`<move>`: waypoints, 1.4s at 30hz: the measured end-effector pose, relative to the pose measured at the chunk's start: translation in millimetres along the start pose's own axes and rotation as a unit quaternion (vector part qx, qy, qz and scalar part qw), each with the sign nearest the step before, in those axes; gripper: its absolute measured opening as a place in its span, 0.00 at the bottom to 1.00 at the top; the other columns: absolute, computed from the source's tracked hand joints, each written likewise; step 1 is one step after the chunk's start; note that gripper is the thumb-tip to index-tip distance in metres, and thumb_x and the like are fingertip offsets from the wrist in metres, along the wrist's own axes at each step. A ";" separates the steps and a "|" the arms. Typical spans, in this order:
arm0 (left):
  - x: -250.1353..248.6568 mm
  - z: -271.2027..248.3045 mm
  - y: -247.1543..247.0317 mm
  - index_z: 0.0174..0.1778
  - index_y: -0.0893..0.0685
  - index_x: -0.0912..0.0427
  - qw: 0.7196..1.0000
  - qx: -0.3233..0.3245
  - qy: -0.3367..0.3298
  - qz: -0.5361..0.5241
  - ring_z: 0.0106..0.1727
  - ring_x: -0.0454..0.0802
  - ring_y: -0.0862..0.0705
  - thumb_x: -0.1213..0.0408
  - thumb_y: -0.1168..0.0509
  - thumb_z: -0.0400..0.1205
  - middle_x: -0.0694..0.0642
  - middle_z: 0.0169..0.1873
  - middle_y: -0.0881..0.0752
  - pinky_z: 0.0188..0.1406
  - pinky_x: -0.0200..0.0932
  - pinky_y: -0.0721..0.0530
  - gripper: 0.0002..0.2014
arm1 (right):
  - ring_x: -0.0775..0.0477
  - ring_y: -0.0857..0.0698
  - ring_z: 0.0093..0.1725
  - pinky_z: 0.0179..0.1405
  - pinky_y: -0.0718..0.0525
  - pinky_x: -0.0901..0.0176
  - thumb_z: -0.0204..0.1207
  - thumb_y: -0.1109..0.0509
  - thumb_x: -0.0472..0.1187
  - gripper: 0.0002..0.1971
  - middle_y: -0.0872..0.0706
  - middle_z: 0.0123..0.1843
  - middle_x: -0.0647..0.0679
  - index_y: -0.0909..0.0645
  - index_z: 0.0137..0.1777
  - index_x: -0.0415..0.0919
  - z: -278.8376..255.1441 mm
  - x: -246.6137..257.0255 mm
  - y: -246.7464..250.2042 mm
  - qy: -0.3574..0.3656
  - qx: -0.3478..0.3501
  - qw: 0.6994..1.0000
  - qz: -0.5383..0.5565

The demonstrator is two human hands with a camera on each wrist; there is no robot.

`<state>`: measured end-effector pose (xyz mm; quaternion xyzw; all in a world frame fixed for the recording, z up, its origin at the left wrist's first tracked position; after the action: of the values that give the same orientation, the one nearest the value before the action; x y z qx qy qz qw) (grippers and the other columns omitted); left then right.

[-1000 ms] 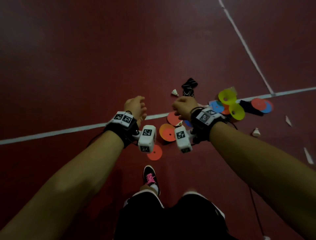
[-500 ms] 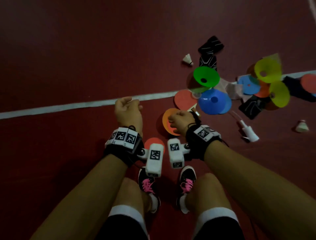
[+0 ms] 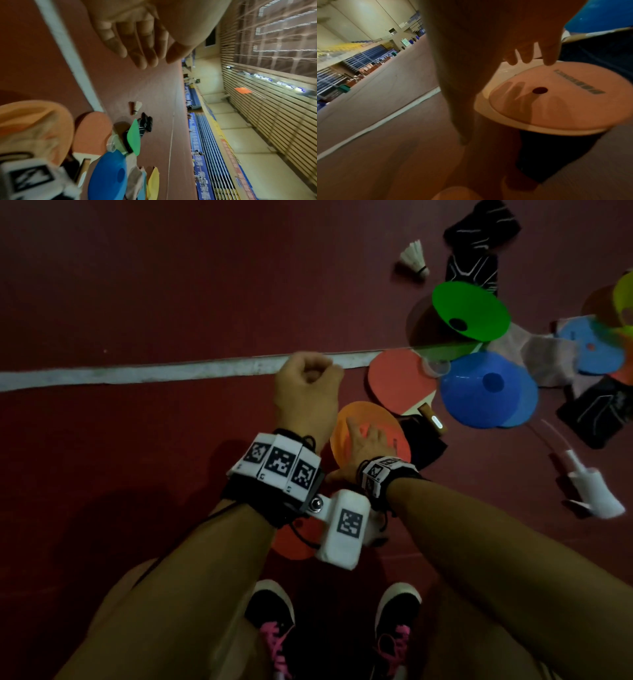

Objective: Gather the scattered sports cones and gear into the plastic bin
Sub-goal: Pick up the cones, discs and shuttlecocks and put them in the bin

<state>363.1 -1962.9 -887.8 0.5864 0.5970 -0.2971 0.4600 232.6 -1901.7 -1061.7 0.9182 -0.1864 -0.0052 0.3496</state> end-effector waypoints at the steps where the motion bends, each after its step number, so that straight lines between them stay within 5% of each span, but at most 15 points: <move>1: -7.8 5.3 -5.9 0.44 0.16 0.55 0.999 0.027 -0.031 0.002 0.38 0.48 0.14 0.65 0.30 0.78 0.57 0.40 0.12 0.34 0.33 0.17 0.01 | 0.27 0.43 0.81 0.71 0.33 0.29 0.59 0.19 0.63 0.65 0.48 0.84 0.34 0.66 0.83 0.61 12.4 -2.7 -6.7 -0.012 0.020 1.000 -0.002; 5: -26.5 20.5 -12.5 0.42 0.16 0.56 0.995 0.076 -0.069 0.017 0.46 0.56 0.12 0.64 0.30 0.79 0.59 0.42 0.12 0.36 0.37 0.17 0.01 | 0.35 0.20 0.67 0.57 0.21 0.45 0.81 0.35 0.46 0.34 0.24 0.73 0.36 0.46 0.84 0.49 25.3 0.7 -0.1 0.053 0.021 0.998 -0.001; 8: -26.1 27.2 -7.2 0.44 0.16 0.56 0.995 0.068 -0.066 0.038 0.46 0.56 0.12 0.62 0.30 0.78 0.60 0.43 0.12 0.39 0.39 0.15 0.03 | 0.36 0.18 0.64 0.60 0.20 0.47 0.82 0.40 0.43 0.24 0.20 0.70 0.42 0.32 0.78 0.47 25.4 14.9 45.6 0.062 -0.081 0.991 0.082; 10: -27.3 29.4 -8.3 0.47 0.16 0.56 0.994 0.082 -0.050 0.047 0.43 0.51 0.12 0.61 0.29 0.78 0.55 0.42 0.13 0.33 0.33 0.18 0.05 | 0.37 0.16 0.46 0.42 0.21 0.49 0.78 0.40 0.50 0.14 0.15 0.52 0.44 0.22 0.59 0.48 21.4 21.7 75.9 0.044 -0.118 0.985 0.118; 12: -27.6 32.4 -10.9 0.52 0.17 0.55 0.993 0.093 -0.039 0.063 0.43 0.42 0.16 0.58 0.28 0.78 0.50 0.46 0.16 0.33 0.31 0.19 0.10 | 0.46 0.21 0.39 0.40 0.26 0.53 0.75 0.38 0.49 0.09 0.20 0.42 0.50 0.24 0.51 0.47 14.8 28.4 100.7 0.076 -0.145 0.970 0.177; 16: -27.2 45.6 -7.3 0.63 0.24 0.44 0.989 0.069 -0.030 0.124 0.54 0.43 0.22 0.51 0.28 0.74 0.46 0.59 0.24 0.50 0.42 0.19 0.22 | 0.59 0.21 0.30 0.31 0.23 0.62 0.71 0.35 0.25 0.14 0.19 0.37 0.53 0.23 0.48 0.46 -9.0 38.2 136.1 0.171 -0.174 0.844 0.477; 20: -24.5 64.5 13.9 0.70 0.28 0.39 0.985 0.038 -0.028 0.167 0.64 0.49 0.26 0.47 0.25 0.70 0.51 0.71 0.30 0.58 0.48 0.23 0.32 | 0.42 0.14 0.37 0.41 0.15 0.47 0.67 0.31 0.29 0.11 0.13 0.37 0.43 0.17 0.46 0.44 -7.0 38.2 134.7 0.116 -0.097 0.714 0.684; 23: -11.6 71.3 28.4 0.77 0.36 0.37 0.986 0.056 0.023 0.156 0.67 0.53 0.26 0.41 0.23 0.63 0.53 0.76 0.33 0.60 0.53 0.23 0.46 | 0.28 0.14 0.57 0.62 0.20 0.25 0.69 0.29 0.34 0.16 0.13 0.57 0.31 0.17 0.59 0.37 -11.3 40.3 129.5 0.089 -0.011 0.648 0.757; 25: -2.8 70.6 31.0 0.80 0.43 0.36 0.989 0.083 0.070 0.104 0.68 0.57 0.24 0.36 0.22 0.56 0.54 0.75 0.31 0.65 0.60 0.22 0.56 | 0.28 0.17 0.65 0.67 0.23 0.27 0.74 0.32 0.38 0.19 0.16 0.65 0.31 0.19 0.66 0.35 -17.5 45.3 126.4 0.100 0.053 0.622 0.775; 27: 2.5 68.6 32.7 0.81 0.47 0.37 0.988 0.101 0.109 0.034 0.65 0.57 0.21 0.37 0.20 0.53 0.54 0.72 0.28 0.63 0.63 0.19 0.62 | 0.33 0.13 0.58 0.64 0.19 0.34 0.78 0.36 0.39 0.14 0.11 0.58 0.35 0.14 0.58 0.36 -27.4 47.8 131.6 0.123 0.065 0.603 0.785; 32: 3.5 60.0 33.2 0.77 0.31 0.53 0.965 0.196 0.143 -0.101 0.62 0.62 0.14 0.48 0.14 0.56 0.59 0.65 0.16 0.58 0.69 0.17 0.54 | 0.51 0.19 0.18 0.28 0.22 0.63 0.81 0.43 0.37 0.28 0.19 0.18 0.49 0.18 0.17 0.42 -41.2 56.6 145.0 0.158 0.029 0.607 0.778; 36: -5.2 56.1 47.4 0.66 0.21 0.57 0.983 0.107 0.057 -0.140 0.56 0.55 0.11 0.67 0.18 0.65 0.58 0.57 0.11 0.56 0.61 0.13 0.33 | 0.51 0.19 0.20 0.27 0.20 0.63 0.80 0.42 0.47 0.26 0.19 0.20 0.48 0.21 0.20 0.41 -36.4 68.6 130.8 0.132 0.067 0.595 0.790; 39: -17.0 51.3 63.0 0.59 0.22 0.51 0.998 -0.005 -0.069 0.002 0.50 0.42 0.13 0.65 0.17 0.65 0.45 0.51 0.14 0.51 0.40 0.13 0.29 | 0.43 0.19 0.25 0.31 0.22 0.60 0.80 0.46 0.66 0.34 0.18 0.30 0.40 0.19 0.29 0.39 -10.1 68.7 91.5 0.038 0.039 0.578 0.814; 41: -26.3 42.8 65.3 0.58 0.24 0.51 0.983 -0.034 -0.145 0.110 0.44 0.33 0.18 0.64 0.18 0.64 0.40 0.45 0.19 0.40 0.21 0.21 0.30 | 0.47 0.27 0.19 0.27 0.32 0.61 0.80 0.51 0.69 0.35 0.25 0.24 0.45 0.25 0.26 0.41 2.0 71.8 57.0 -0.007 0.035 0.633 0.773; 42: -28.8 38.6 61.9 0.56 0.26 0.51 0.975 -0.024 -0.169 0.144 0.42 0.32 0.20 0.65 0.20 0.65 0.39 0.43 0.21 0.34 0.19 0.25 0.28 | 0.46 0.27 0.21 0.26 0.32 0.60 0.81 0.49 0.66 0.32 0.25 0.25 0.45 0.27 0.28 0.41 6.8 73.8 41.9 -0.003 0.026 0.708 0.706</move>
<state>427.9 -2001.3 -866.0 0.5963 0.4273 -0.3079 0.6058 286.1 -1960.4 -1030.9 0.5275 -0.7813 0.2446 0.2268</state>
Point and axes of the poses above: each hand's wrist, its own z-axis towards the middle knuckle, its own y-axis out of the back of the hand, x = y × z, the point moved 6 cm from there along z, towards the middle knuckle
